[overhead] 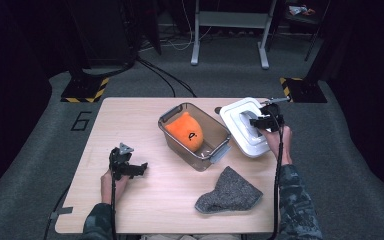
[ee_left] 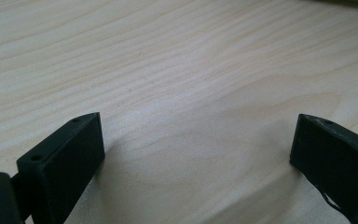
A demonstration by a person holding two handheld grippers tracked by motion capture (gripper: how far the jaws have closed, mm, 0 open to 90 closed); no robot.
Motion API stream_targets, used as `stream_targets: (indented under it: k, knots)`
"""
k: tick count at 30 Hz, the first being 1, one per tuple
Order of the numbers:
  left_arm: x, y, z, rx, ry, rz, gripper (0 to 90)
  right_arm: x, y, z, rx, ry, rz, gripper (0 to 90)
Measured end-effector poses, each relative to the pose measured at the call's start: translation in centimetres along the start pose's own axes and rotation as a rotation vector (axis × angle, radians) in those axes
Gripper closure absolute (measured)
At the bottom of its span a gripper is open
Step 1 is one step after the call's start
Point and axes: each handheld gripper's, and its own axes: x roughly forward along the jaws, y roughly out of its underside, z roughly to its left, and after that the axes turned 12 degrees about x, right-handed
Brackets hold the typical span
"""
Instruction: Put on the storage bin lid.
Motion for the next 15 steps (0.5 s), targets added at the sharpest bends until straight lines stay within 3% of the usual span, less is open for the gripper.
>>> stream_targets:
  k: [15]
  knots:
    - [0.0, 0.0, 0.0, 0.000, 0.000, 0.000, 2.4, -3.3, -2.2, 1.2, -0.040, 0.006, -0.030, 66.3]
